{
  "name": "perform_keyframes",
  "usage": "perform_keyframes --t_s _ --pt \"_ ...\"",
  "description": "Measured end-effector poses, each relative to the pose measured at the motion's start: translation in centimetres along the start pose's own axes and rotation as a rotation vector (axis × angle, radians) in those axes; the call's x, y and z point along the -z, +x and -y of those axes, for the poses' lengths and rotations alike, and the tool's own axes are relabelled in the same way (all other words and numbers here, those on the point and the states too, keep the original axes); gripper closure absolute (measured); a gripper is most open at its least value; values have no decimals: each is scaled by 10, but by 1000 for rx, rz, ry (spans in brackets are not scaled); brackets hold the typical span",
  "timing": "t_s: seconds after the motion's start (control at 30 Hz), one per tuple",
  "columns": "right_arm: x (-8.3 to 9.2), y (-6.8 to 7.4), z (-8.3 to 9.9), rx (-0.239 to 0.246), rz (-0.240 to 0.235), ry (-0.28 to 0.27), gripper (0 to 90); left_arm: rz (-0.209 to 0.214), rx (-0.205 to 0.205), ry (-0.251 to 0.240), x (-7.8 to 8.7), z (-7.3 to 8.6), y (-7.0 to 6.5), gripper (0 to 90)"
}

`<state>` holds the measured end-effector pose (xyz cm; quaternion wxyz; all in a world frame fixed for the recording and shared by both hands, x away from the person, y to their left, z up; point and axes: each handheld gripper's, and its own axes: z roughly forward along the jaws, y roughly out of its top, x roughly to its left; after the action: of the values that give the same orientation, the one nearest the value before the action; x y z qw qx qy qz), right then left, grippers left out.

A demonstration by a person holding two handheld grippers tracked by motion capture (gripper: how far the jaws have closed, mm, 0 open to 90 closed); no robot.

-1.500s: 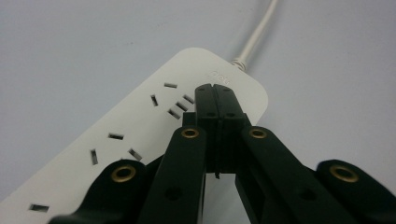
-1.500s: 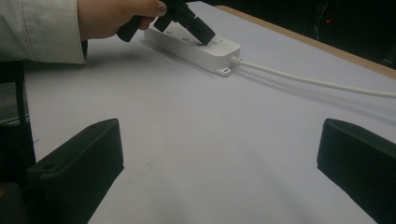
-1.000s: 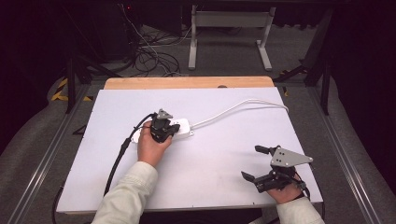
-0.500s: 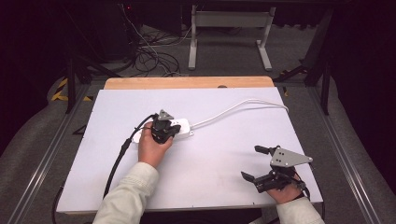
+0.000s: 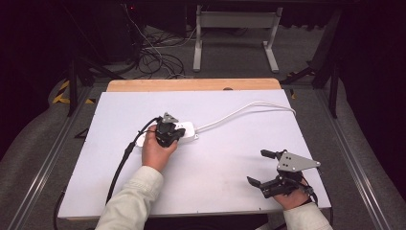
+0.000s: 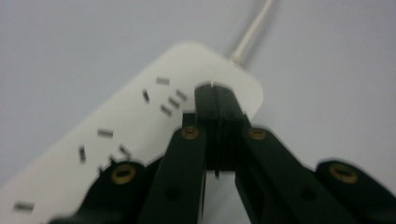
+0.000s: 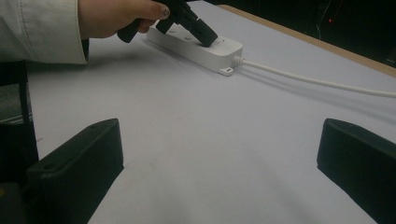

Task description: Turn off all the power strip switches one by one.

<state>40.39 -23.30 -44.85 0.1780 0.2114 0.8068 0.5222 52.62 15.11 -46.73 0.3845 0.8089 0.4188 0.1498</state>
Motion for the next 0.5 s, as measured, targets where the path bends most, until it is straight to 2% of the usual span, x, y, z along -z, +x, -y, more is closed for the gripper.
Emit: perform_keyframes --t_s 0.1,0.13,0.2,0.23,0.3,0.33,0.5 --pt "0 0 0 1 -1 2 9 -1 1 1 0 -1 0 900" --pt "0 0 0 1 0 2 9 10 5 6 0 -2 1 900" --pt "0 -1 0 0 3 2 9 52 30 -7 3 -3 5 900" --pt "0 -1 0 -3 1 -2 9 31 53 7 5 -4 6 900" --pt "0 -2 0 -4 2 1 9 -4 20 10 8 -3 6 900" --pt "-1 -2 0 -6 2 1 9 -7 12 1 11 -3 5 900" --pt "-1 -2 0 -5 3 3 9 19 1 -65 27 -8 -2 893"
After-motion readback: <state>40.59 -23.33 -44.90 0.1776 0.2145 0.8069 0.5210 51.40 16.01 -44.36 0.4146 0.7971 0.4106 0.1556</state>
